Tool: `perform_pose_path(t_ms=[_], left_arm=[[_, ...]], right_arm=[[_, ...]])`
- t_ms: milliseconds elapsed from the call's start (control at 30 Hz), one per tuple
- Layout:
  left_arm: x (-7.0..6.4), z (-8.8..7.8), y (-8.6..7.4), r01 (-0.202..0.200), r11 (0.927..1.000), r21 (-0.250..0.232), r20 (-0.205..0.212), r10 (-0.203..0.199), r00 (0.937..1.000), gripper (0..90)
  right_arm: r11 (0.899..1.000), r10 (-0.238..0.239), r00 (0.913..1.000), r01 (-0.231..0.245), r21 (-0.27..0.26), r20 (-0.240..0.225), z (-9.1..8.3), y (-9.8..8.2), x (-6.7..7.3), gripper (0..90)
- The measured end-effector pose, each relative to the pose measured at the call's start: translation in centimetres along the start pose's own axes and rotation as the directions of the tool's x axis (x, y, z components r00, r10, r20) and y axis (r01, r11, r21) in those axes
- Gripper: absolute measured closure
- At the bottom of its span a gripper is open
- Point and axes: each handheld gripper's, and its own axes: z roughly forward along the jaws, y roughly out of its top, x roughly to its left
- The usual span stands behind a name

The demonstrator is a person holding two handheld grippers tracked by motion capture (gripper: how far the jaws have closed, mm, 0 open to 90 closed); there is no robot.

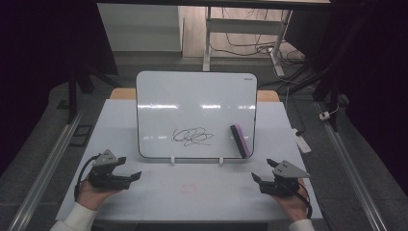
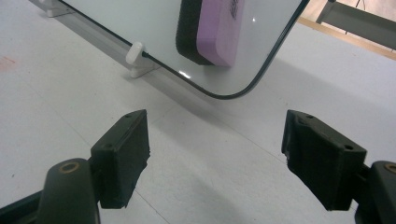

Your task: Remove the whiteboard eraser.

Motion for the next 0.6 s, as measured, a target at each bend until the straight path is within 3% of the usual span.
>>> perform_pose_path(t_ms=[600], left_arm=[[-0.08, 0.1, 0.04, -0.002, 1.0, 0.004, 0.002, 0.002, 1.0, 15.4]], right_arm=[[1.0, 0.004, 0.9999, -0.004, -0.008, 0.013, -0.2, 0.18, -0.03, 23.2]])
